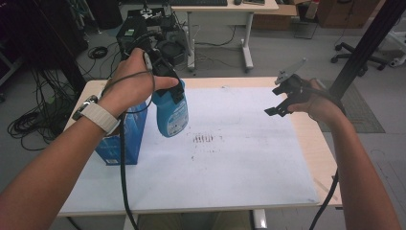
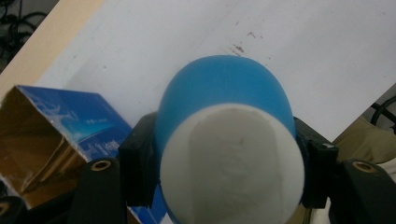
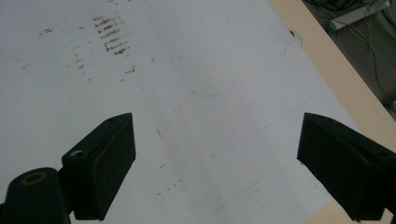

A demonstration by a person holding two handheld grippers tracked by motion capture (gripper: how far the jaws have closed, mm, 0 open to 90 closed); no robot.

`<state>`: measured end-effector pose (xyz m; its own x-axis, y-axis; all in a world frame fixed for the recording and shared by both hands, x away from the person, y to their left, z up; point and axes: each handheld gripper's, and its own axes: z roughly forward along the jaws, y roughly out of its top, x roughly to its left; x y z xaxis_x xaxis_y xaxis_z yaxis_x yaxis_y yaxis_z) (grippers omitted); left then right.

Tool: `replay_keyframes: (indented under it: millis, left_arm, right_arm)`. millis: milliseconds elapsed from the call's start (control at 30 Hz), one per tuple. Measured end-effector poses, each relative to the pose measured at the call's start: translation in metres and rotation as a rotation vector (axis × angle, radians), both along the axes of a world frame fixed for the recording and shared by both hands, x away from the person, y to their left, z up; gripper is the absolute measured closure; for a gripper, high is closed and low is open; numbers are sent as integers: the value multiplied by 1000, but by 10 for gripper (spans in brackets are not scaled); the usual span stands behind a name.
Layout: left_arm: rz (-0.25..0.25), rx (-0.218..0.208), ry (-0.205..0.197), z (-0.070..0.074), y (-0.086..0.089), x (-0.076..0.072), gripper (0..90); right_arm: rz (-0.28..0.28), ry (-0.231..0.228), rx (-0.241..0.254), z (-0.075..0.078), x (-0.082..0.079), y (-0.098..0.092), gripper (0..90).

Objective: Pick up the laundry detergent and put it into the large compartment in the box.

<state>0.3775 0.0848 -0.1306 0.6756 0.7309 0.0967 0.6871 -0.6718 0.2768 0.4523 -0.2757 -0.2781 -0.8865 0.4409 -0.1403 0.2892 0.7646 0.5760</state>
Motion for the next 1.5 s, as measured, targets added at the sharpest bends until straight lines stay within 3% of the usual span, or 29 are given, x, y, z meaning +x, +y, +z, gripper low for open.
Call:
replay_keyframes:
  millis: [367,1500]
  left_arm:
    - [116,-21,-8,17,19,7,373]
    - [396,-42,-49,55,78,17,374]
  right_arm:
    - [3,-2,1,1,2,1,116]
    - [20,-4,0,1,9,6,117]
